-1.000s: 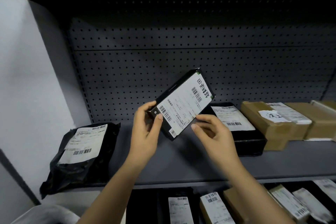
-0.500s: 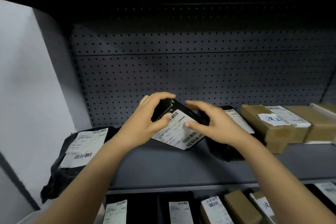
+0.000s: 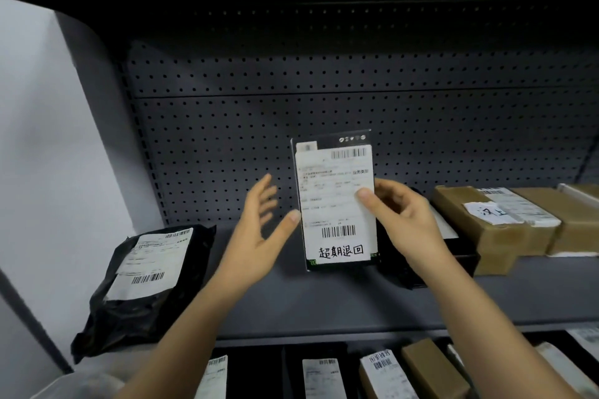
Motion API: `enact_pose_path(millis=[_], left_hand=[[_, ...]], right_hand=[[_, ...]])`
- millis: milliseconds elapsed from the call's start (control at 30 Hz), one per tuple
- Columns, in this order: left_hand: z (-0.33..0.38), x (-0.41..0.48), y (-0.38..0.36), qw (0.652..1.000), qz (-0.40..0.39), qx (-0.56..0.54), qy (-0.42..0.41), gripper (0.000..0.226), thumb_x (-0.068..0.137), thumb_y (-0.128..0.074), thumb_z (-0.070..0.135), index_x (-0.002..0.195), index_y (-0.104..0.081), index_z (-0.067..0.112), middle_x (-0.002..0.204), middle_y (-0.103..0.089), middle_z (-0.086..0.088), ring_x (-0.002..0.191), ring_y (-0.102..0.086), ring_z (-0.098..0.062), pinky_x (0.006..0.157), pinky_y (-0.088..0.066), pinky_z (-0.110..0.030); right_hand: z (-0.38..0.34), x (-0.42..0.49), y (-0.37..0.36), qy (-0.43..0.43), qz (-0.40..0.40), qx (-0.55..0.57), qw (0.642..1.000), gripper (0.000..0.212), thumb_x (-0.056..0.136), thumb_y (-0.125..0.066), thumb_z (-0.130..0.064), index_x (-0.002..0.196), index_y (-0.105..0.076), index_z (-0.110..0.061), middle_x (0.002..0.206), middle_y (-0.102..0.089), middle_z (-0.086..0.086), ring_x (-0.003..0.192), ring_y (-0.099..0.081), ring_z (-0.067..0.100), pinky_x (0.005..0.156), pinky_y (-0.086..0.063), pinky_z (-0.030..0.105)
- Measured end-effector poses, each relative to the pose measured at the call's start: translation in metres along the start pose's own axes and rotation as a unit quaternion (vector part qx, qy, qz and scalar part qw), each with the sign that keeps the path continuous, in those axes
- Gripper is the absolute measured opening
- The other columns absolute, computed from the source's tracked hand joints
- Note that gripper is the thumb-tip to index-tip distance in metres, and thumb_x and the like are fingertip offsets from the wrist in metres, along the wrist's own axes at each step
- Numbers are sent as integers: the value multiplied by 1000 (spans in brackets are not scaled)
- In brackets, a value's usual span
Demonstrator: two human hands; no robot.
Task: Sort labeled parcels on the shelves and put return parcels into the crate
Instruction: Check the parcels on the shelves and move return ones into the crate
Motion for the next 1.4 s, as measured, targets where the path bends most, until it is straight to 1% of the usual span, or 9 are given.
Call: enact_pose_path(millis=[67, 167, 367, 600, 967, 1067, 1167, 1267, 1400], left_hand=[[-10, -7, -16, 998, -34, -32, 29, 63, 84, -59, 56, 135, -22, 55, 139, -44, 16, 125, -46, 7, 105, -38, -20], [-9, -12, -31, 996, -61, -64, 34, 61, 92, -54, 50, 145, -26, 40, 135, -56, 10, 120, -55, -1, 96, -44, -18], [-1, -9, -32, 994, -24, -106, 34, 45, 90, -48, 40, 133, -42, 31, 117, -68, 4, 108, -63, -4, 84, -46, -12], [-8, -2, -26, 987, 27, -141, 68, 52, 90, -47, 44, 137, -43, 24, 112, -68, 11, 104, -64, -2, 82, -51, -20], [-5, -3, -25, 992, 8, -98, 80, 35, 98, -47, 38, 132, -45, 31, 109, -69, 9, 95, -64, 6, 73, -43, -4], [-6, 0, -20, 995, 6, -66, 69, 27, 98, -50, 37, 125, -51, 32, 108, -69, 10, 100, -63, 3, 79, -44, -7], [-11, 1, -11, 999, 3, -29, 46, 25, 93, -55, 47, 116, -58, 37, 108, -67, 15, 105, -62, -5, 93, -50, -30], [-3, -2, -2, 999, 12, 38, -6, 13, 94, -59, 39, 106, -60, 38, 105, -65, 12, 98, -61, 0, 87, -48, -20], [13, -6, -11, 976, -25, 191, -101, 32, 93, -54, 44, 119, -59, 27, 113, -56, 15, 107, -53, 2, 88, -43, -15]], right_hand=[[-1, -2, -1, -23, 5, 34, 999, 38, 77, -73, -36, 109, -69, -17, 105, -74, -4, 99, -69, 11, 87, -55, 25], [-2, -3, -3, -51, 12, 63, 997, 34, 83, -71, -33, 111, -69, -14, 103, -75, -1, 98, -71, 14, 93, -54, 36], [1, -2, -2, -74, 12, 62, 995, 31, 86, -70, -35, 113, -65, -19, 105, -73, 2, 96, -70, 15, 88, -56, 34], [20, -24, -20, -94, -77, 85, 989, 45, 90, -62, -11, 132, -53, -24, 105, -72, -1, 106, -67, 19, 87, -57, 43], [26, -37, -19, -77, -74, 109, 988, 58, 81, -63, -21, 137, -50, -21, 116, -71, -5, 113, -63, 11, 84, -53, 21], [24, -41, -17, -72, -56, 104, 990, 48, 90, -59, -11, 137, -50, -21, 111, -72, -10, 106, -65, 4, 75, -51, 14], [19, -45, -10, -63, -26, 103, 992, 47, 90, -60, -13, 135, -51, -25, 112, -72, -9, 106, -65, 3, 78, -52, 15], [14, -52, 0, -63, 8, 97, 993, 52, 79, -65, -27, 129, -53, -35, 118, -70, -11, 112, -63, 6, 94, -49, 27], [6, -70, 21, -54, 50, 83, 994, 54, 79, -66, -27, 129, -52, -37, 119, -69, -10, 116, -62, 8, 101, -47, 34]])
Point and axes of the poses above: each hand's wrist, its own x-axis towards the middle knuckle, its own y-axis out of the back of the hand, z = x × y, the point moved 8 cm from there along x, towards the middle knuckle
